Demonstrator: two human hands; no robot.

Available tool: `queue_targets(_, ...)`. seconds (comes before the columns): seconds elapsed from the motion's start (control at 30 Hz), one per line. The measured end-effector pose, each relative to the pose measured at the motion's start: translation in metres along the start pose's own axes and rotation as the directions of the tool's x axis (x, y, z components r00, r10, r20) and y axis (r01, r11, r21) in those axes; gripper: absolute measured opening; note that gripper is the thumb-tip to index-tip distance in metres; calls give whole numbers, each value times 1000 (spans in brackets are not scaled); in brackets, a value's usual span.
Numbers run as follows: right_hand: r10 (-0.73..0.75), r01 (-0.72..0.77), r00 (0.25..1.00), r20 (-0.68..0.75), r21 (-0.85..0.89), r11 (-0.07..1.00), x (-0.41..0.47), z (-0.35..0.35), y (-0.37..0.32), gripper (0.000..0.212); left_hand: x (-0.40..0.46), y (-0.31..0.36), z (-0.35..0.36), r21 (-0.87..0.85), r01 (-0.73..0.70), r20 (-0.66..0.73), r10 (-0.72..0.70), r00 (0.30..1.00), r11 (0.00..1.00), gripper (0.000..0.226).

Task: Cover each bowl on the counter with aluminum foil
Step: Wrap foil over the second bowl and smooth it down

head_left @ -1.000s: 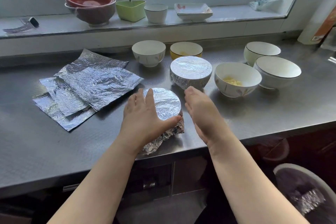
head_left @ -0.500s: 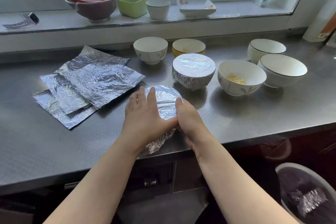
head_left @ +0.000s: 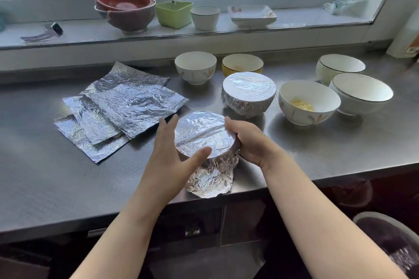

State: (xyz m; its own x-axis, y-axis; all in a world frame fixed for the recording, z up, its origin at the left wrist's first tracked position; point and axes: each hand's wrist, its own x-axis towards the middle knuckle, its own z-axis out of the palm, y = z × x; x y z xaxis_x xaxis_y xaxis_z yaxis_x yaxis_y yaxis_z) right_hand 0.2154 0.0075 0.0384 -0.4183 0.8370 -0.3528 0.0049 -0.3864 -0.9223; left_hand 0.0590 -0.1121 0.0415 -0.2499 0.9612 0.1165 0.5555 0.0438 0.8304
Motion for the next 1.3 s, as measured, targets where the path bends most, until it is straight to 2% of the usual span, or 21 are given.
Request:
queue_targets(0.03, -2, 2, 1000, 16, -13, 1000, 1, -2, -2, 41, 0, -3, 0, -50, 21, -24, -22, 999, 999, 100)
queue_targets(0.1, -25, 25, 1000, 15, -43, 999, -1, -4, -6, 39, 4, -6, -3, 14, 8, -75, -7, 997, 1000, 93)
queue_targets(0.2, -92, 84, 994, -61, -122, 989, -6, -8, -12, 42, 21, 0, -10, 259, -178, -87, 206, 975, 949, 84)
queue_targets(0.27, -162, 130, 976, -149, -201, 971, -6, -14, -15, 41, 34, 4, -11, 388, -294, 41, 303, 952, 873, 83)
queue_targets(0.37, -284, 233, 934, -219, -230, 945, -11, -17, -17, 40, 43, 9, -6, 476, -373, 241, 290, 926, 796, 98)
queue_targets(0.5, -363, 309, 910, -203, -253, 917, -28, -4, -20, 39, 46, 6, 3, 557, -349, 317, 196, 928, 754, 125)
queue_targets(0.7, -394, 345, 914, -101, -317, 883, -36, 11, -15, 36, 49, 3, 8, 608, -314, 309, 147, 940, 729, 130)
queue_targets(0.83, -347, 304, 936, -60, -357, 883, -26, 21, -5, 68, 50, 4, 11, 624, -296, 285, 142, 948, 724, 126)
queue_targets(0.93, -287, 240, 955, -70, -384, 891, -12, 20, 7, 50, 50, 4, 13, 638, -300, 284, 146, 948, 709, 127)
queue_targets(1.0, -294, 238, 951, -96, -380, 894, -13, 22, 8, 46, 51, 2, 14, 646, -302, 282, 148, 948, 701, 127)
queue_targets(1.07, -293, 227, 945, -143, -355, 907, -15, 23, 5, 52, 52, 0, 15, 647, -301, 278, 151, 949, 700, 127)
queue_targets(1.23, -232, 194, 963, -141, -239, 951, -12, 16, 6, 41, 52, -1, 16, 637, -276, 269, 127, 955, 720, 126)
queue_targets(1.3, -173, 161, 978, -112, -112, 981, -8, 12, 8, 36, 51, 0, 15, 637, -268, 273, 115, 955, 722, 126)
